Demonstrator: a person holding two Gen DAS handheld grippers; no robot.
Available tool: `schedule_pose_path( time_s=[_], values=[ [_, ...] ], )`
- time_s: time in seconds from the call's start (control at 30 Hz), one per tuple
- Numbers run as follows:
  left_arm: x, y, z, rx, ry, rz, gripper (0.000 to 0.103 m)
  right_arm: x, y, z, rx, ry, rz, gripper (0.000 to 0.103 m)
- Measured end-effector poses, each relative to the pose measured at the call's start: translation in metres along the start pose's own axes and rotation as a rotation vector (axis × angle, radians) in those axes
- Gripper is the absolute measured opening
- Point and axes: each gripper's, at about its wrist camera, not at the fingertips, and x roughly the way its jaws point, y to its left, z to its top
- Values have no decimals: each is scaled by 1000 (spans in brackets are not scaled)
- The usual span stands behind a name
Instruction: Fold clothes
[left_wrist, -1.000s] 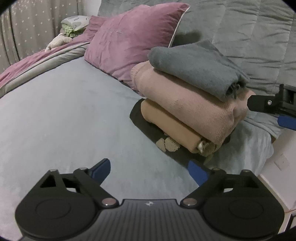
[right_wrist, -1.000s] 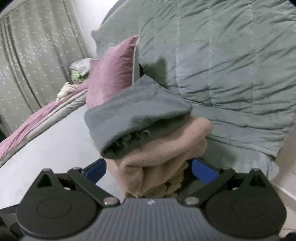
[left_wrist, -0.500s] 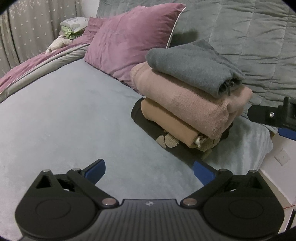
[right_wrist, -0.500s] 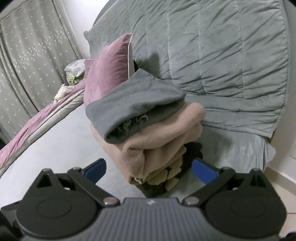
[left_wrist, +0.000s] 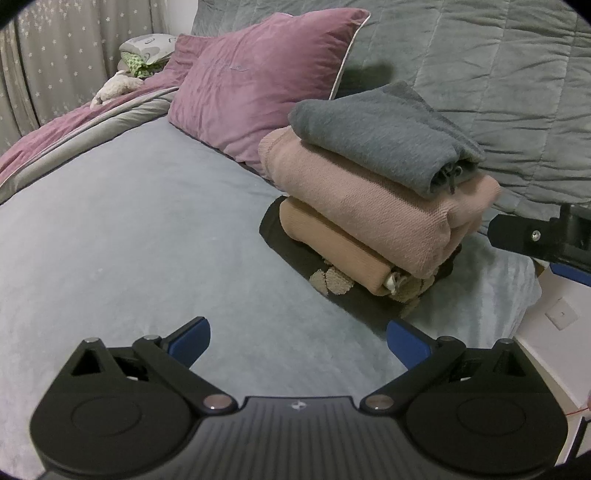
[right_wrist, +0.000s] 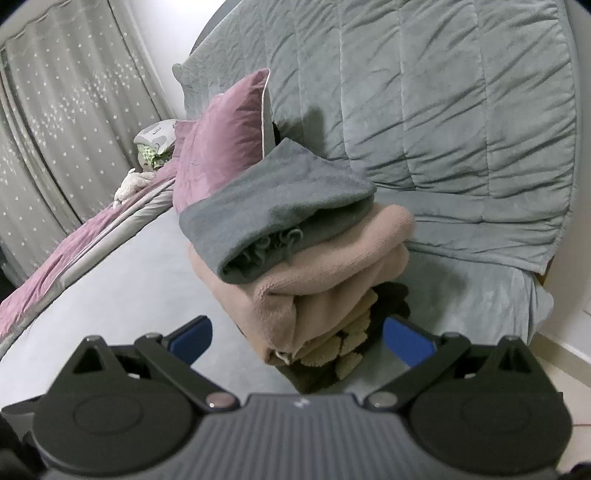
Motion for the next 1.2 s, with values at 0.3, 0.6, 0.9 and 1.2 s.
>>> schedule_pose_path(
  time_s=[0.3, 0.6, 0.9, 1.2],
  values=[
    [-4, 1, 3, 0, -6, 0, 103, 0, 2, 0, -9, 0, -3, 103],
    [-6, 2, 2, 2, -6, -3, 103, -1, 5, 0, -7, 1, 7, 103],
    [-7, 1, 2, 2, -4, -3, 103, -2, 6, 0, -7, 2, 10, 103],
    [-6, 2, 4, -5, -2, -6, 103, -2, 7, 1, -5, 4, 8, 103]
  ],
)
